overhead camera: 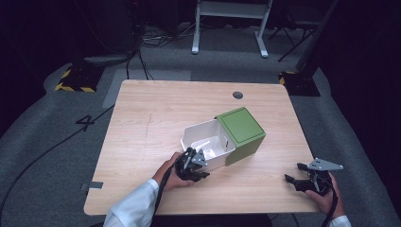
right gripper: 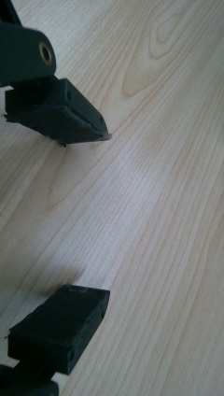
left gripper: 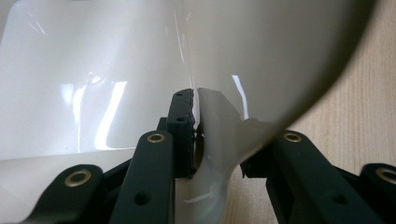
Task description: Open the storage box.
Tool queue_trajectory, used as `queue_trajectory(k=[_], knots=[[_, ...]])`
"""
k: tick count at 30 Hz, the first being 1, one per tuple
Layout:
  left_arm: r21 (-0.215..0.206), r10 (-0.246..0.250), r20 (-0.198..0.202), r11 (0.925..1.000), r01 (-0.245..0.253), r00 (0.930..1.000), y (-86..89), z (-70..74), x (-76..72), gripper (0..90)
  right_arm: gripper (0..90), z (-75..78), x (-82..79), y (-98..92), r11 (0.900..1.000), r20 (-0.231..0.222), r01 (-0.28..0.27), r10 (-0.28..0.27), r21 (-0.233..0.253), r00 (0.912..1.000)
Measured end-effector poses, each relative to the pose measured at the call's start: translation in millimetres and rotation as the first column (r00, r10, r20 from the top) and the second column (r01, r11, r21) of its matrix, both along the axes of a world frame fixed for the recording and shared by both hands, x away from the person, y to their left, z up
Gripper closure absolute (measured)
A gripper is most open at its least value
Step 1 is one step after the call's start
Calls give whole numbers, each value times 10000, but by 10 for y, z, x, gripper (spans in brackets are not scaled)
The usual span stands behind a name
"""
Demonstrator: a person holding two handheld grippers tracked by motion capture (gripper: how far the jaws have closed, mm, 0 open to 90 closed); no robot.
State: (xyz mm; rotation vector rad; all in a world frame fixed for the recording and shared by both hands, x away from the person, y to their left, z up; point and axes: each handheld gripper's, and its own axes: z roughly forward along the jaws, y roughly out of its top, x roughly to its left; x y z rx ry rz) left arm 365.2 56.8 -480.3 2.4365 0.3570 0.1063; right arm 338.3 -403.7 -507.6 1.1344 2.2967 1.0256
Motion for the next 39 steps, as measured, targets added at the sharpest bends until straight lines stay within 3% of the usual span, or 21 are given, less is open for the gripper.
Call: queue_trajectory(k=[7,11,14,15,18,23,29,36,39], knots=[[7,30,2,10000,-30,10000,10,2,-36,695,195,0,0,0,10000,1,1,-1,-4,10000],[-22,137,80,9999,-137,9999,12,13,-28,633,195,0,-2,2,10000,24,6,-6,-12,10000],[-249,232,174,9994,-228,9996,38,58,-11,561,195,0,-1,1,10000,5,4,-4,-5,10000],[-347,468,227,9983,-460,9986,54,102,-6,486,195,0,-1,1,10000,18,7,-7,-8,10000],[-719,670,458,9954,-636,9967,90,199,-9,378,195,0,-1,1,10000,5,3,-3,-6,10000],[-1039,854,674,9915,-781,9941,162,342,-24,307,195,0,-1,1,10000,23,6,-6,-11,10000],[-1102,1191,1206,9882,-1059,9855,308,511,-56,242,195,0,-1,1,10000,22,7,-7,-12,10000],[-981,1497,1467,9858,-1362,9778,469,573,-95,214,195,1,-4,3,10000,37,14,-13,-27,10000],[-985,1755,1675,9821,-1607,9701,579,611,-149,202,195,1,-4,3,10000,37,15,-15,-27,10000]])
